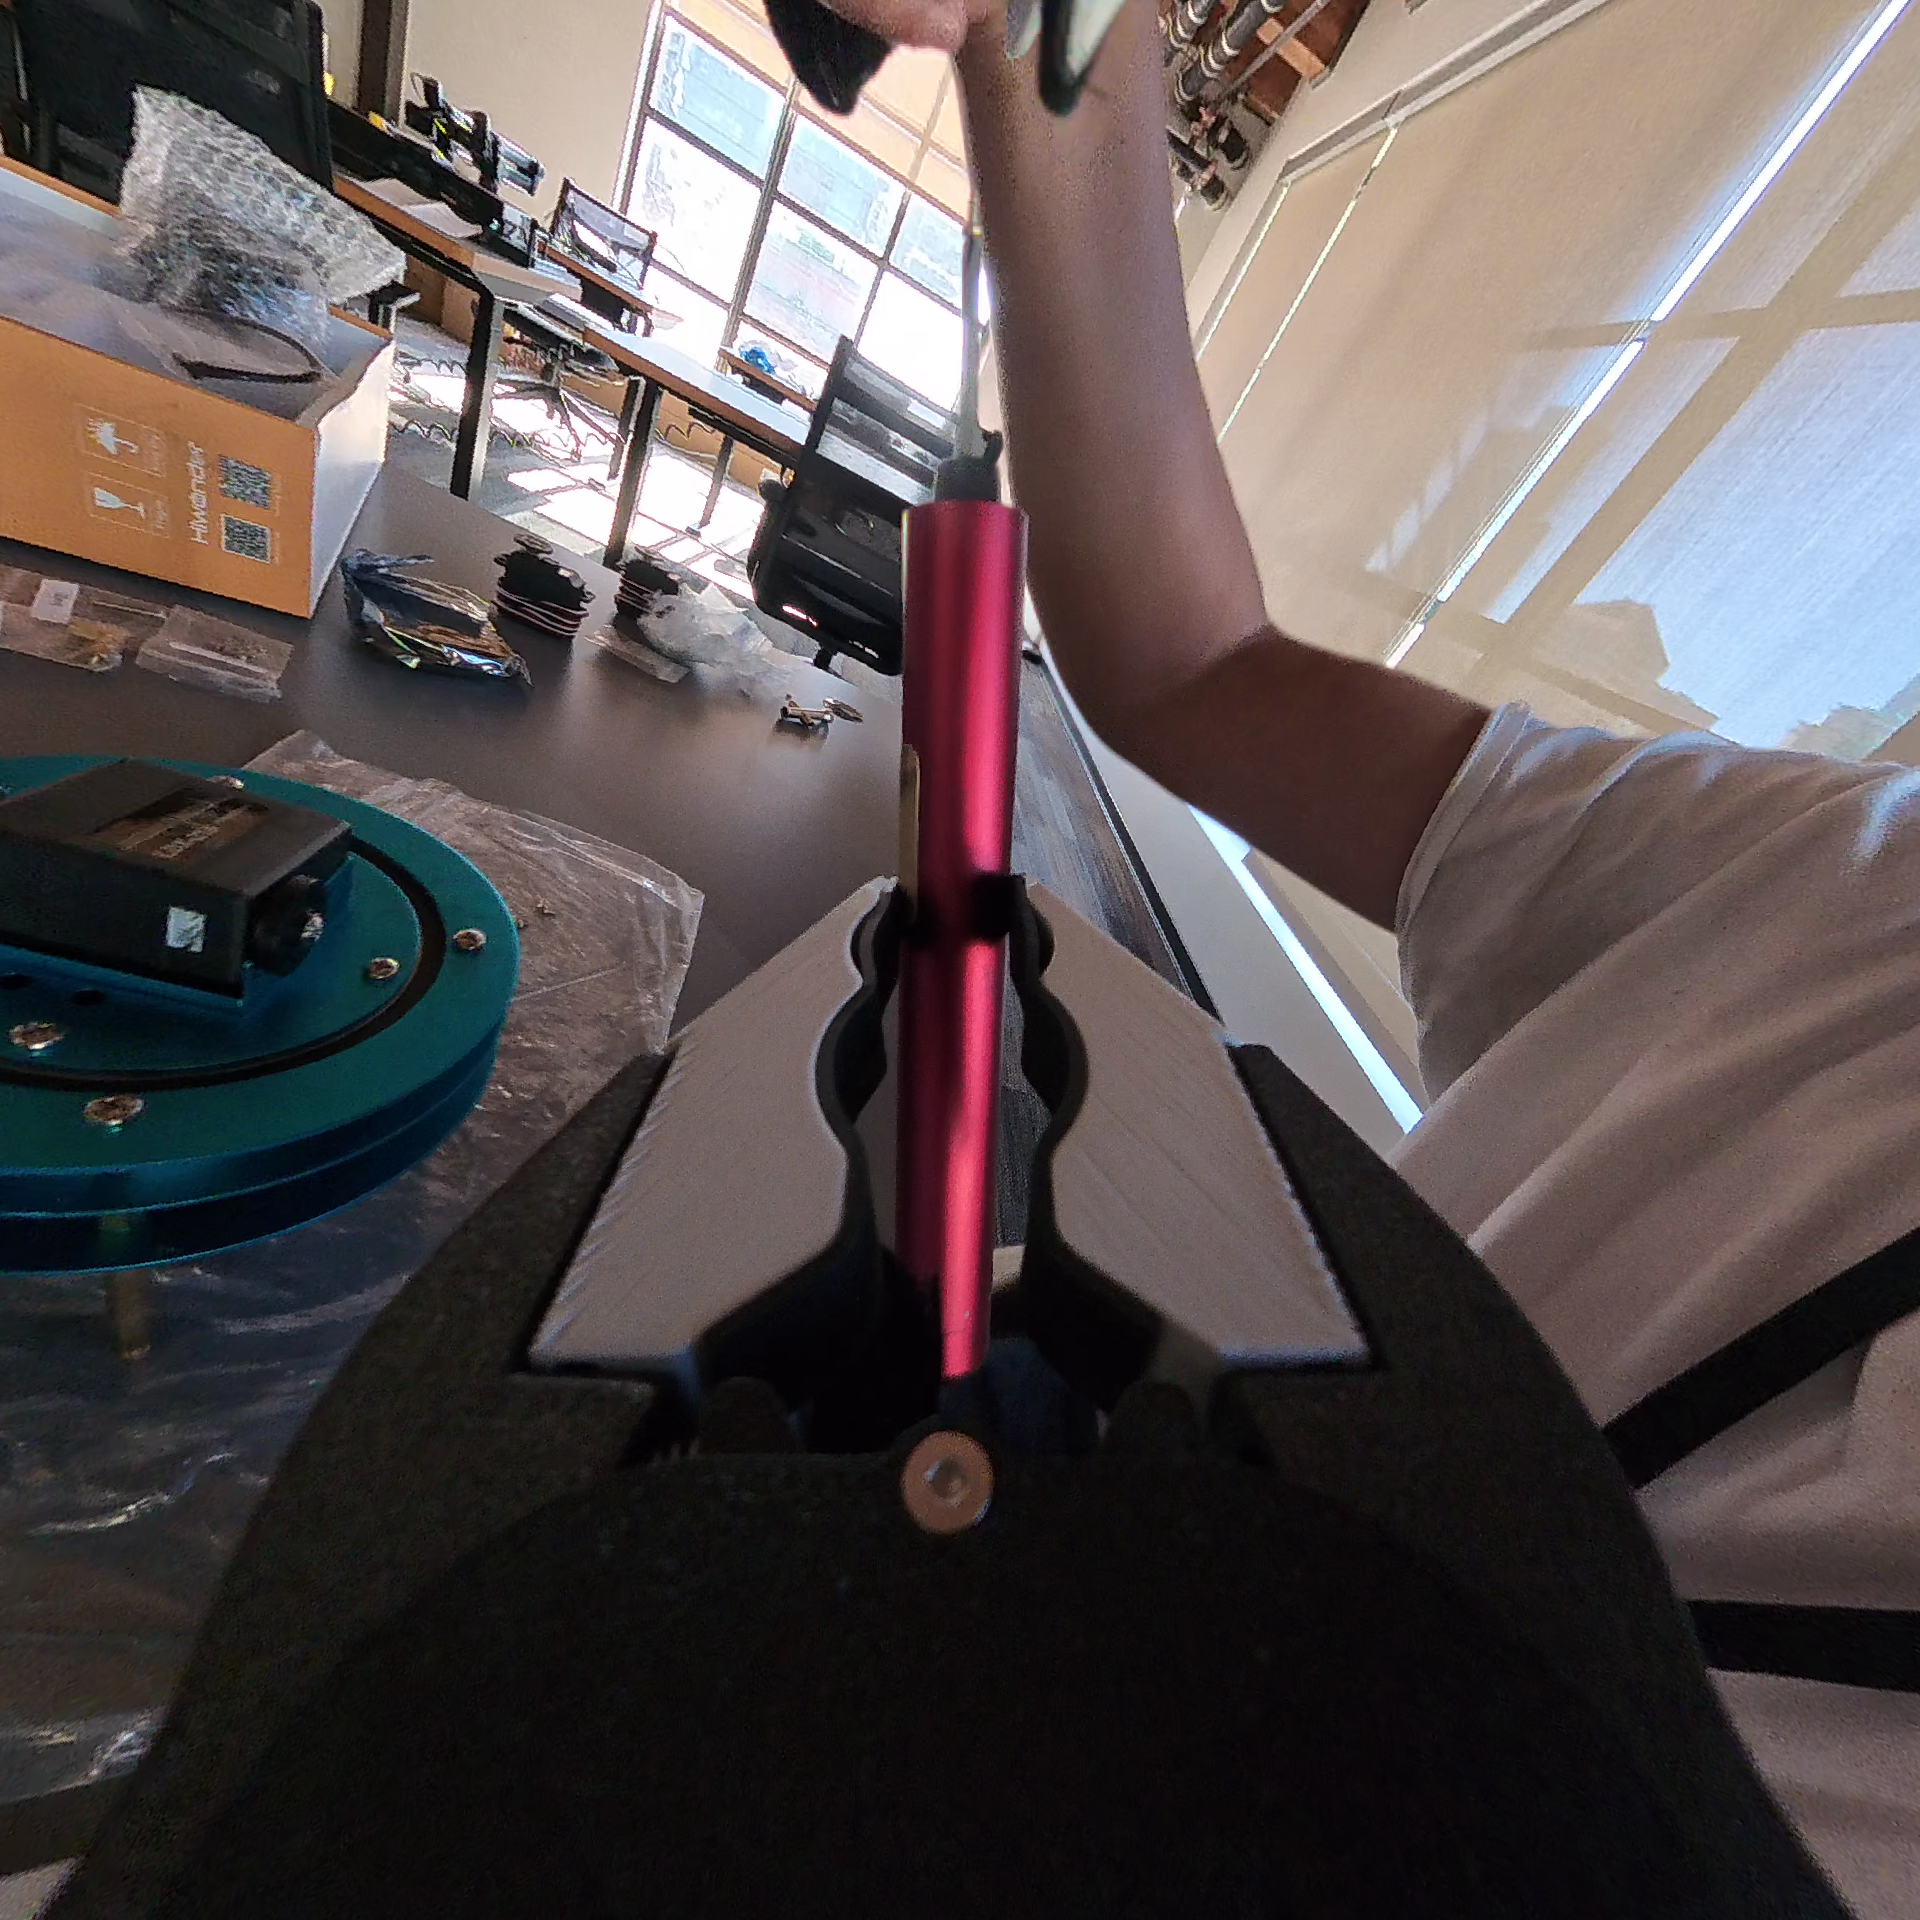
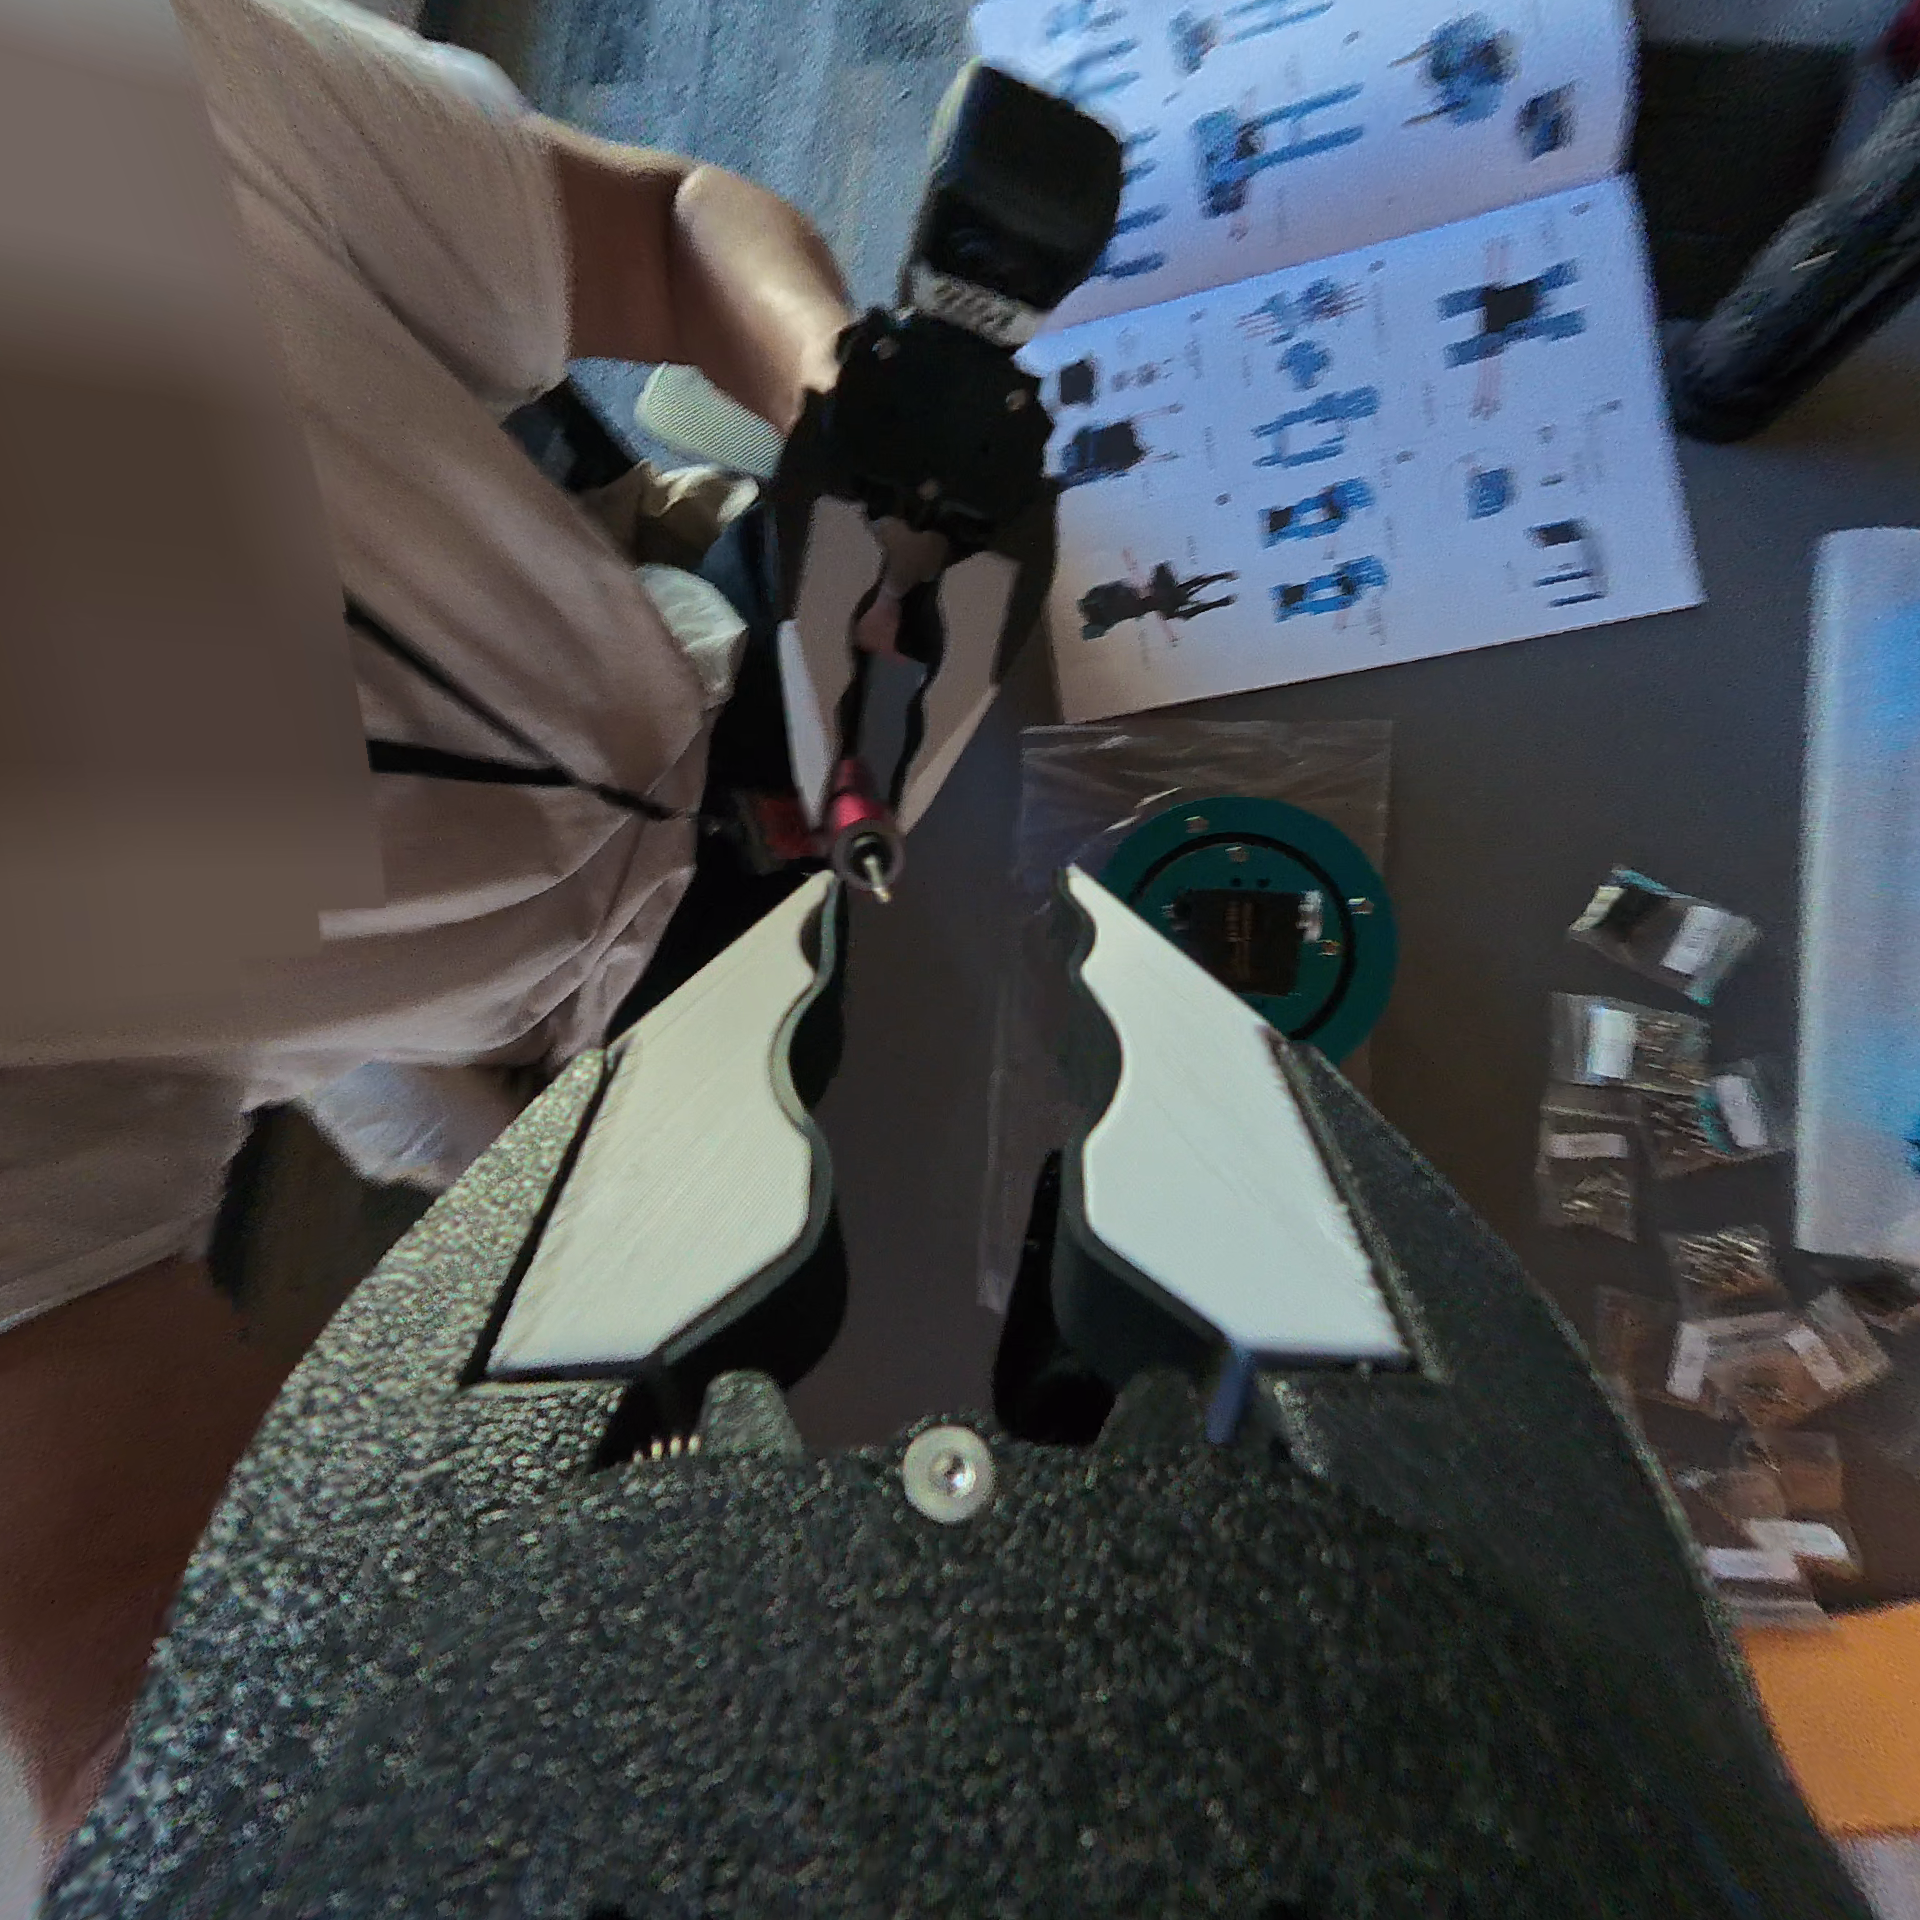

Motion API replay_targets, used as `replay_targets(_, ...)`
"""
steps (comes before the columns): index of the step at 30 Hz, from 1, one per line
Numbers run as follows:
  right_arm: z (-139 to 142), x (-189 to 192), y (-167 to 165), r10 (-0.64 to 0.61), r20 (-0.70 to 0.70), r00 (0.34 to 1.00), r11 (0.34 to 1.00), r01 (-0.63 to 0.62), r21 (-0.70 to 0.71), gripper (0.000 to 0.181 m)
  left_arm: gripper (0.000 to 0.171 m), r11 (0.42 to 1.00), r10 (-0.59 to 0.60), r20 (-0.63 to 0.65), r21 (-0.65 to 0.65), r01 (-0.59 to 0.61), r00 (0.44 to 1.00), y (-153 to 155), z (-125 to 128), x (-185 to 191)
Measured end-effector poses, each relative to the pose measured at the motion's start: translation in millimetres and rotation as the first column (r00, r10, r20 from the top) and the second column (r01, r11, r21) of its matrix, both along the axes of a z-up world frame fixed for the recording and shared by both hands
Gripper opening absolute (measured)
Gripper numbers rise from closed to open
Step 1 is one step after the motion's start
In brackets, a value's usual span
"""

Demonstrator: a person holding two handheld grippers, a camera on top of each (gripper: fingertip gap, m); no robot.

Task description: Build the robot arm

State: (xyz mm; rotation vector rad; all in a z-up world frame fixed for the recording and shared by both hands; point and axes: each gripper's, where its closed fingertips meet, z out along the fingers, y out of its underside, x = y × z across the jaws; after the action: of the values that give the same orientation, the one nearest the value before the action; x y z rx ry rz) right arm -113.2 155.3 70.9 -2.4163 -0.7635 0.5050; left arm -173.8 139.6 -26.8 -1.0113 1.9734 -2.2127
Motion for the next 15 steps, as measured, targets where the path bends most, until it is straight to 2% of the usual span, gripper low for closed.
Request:
replay_targets(1,4,8,5,-0.072,0.02,0.997,0.994,0.07,0.085,0.039,0.018,1.0,0.008,0.001,-0.006,-0.008,1.0,1,0,1)
replay_targets(3,11,20,10,-0.243,-0.02,0.97,0.931,0.239,0.276,0.043,0.018,0.999,0.03,0.003,-0.021,-0.03,1.0,5,0,2)
replay_targets(4,7,20,4,-0.308,-0.063,0.949,0.887,0.31,0.341,0.055,0.018,0.999,0.041,0.004,-0.029,-0.041,0.999,6,0,2)
replay_targets(6,-14,20,-10,-0.455,-0.156,0.877,0.755,0.472,0.455,0.058,0.019,0.997,0.059,0.001,-0.05,-0.059,0.998,9,-1,2)
replay_targets(7,-28,9,-17,-0.477,-0.237,0.846,0.693,0.528,0.49,0.059,0.019,0.996,0.068,-0.003,-0.06,-0.068,0.998,11,-2,2)
replay_targets(9,-65,-22,-25,-0.49,-0.388,0.78,0.602,0.625,0.497,0.066,0.019,0.993,0.09,-0.018,-0.076,-0.091,0.996,15,-5,4)
replay_targets(12,-116,-60,-22,-0.549,-0.499,0.67,0.498,0.742,0.448,0.071,0.018,0.988,0.115,-0.047,-0.103,-0.12,0.992,17,-9,5)
replay_targets(15,-139,-84,-12,-0.578,-0.578,0.576,0.441,0.817,0.373,0.07,0.018,0.982,0.133,-0.079,-0.125,-0.142,0.988,14,-14,5)
